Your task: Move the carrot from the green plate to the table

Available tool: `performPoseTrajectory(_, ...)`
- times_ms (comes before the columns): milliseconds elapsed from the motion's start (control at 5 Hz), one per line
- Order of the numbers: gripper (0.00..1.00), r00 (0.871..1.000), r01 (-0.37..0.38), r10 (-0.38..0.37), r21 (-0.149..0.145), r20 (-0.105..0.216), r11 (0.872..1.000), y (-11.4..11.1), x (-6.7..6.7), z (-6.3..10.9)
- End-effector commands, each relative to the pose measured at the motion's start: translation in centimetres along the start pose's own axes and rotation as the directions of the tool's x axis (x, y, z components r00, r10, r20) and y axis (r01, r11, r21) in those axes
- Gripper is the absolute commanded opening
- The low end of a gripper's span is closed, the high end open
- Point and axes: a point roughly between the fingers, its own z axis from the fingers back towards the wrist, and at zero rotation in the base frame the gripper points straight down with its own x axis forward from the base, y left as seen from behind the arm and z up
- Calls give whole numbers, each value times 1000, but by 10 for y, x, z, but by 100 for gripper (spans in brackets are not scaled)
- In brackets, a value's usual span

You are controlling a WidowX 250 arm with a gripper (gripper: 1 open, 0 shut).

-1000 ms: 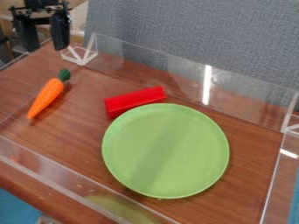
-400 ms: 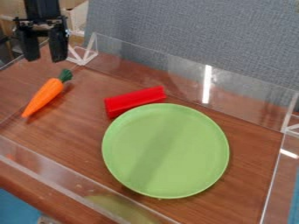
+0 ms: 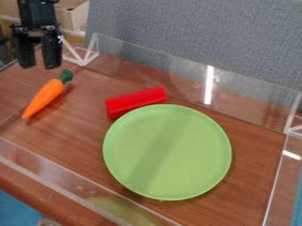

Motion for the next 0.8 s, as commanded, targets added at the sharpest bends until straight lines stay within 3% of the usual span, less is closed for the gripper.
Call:
performPoseTrajectory(0,0,997,70,-70,19,44,997,-2,-10,15)
performPoseTrajectory(200,100,990,133,-134,25,38,991,-4,-11,12)
performPoseTrajectory(600,100,993,88,-88,7,84,996,-12,-10,22)
